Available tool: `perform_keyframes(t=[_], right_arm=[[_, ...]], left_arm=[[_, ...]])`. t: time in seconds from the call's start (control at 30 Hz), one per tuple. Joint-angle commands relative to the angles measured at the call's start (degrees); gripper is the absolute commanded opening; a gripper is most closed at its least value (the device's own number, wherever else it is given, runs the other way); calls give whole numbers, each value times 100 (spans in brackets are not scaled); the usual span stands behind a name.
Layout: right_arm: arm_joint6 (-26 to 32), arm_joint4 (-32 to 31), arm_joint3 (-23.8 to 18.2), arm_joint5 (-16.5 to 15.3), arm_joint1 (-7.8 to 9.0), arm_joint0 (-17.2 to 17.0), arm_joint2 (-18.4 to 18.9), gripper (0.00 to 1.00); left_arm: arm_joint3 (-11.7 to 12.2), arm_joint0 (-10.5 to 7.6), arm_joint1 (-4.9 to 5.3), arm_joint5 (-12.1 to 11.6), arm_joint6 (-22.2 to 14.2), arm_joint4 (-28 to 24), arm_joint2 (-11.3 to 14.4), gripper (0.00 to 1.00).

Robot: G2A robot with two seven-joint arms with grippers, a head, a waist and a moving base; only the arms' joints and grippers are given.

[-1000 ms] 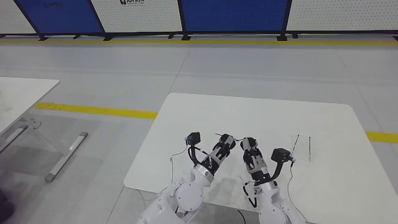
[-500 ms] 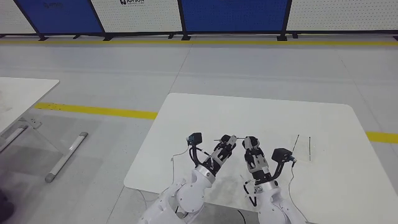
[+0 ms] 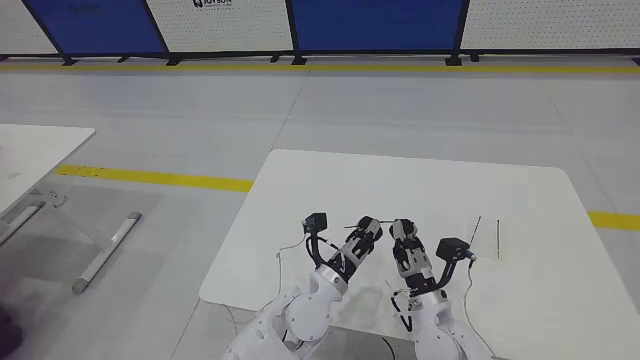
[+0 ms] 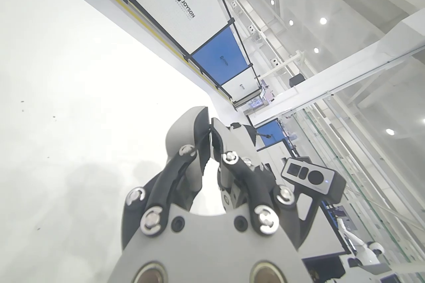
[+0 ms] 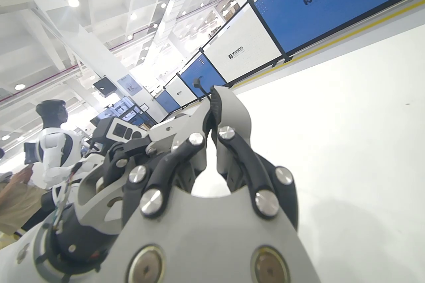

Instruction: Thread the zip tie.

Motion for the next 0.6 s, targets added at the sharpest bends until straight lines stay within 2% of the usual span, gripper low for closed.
perform_keyframes(t=[0.0,0.27,0.57], right_arm=[[-6,-2,2,6,-2,1,-1,0],[-7,-21,24,28,-16,24,-24,0],[16,-58,116,-8,-34,83,-73,0]], left_arm=[[3,-3,-2,2,-1,-10,-2,13],[13,-16,-5,24,-14,-6,-19,0],[39,-14,1,-38,-109,11,-40,0]])
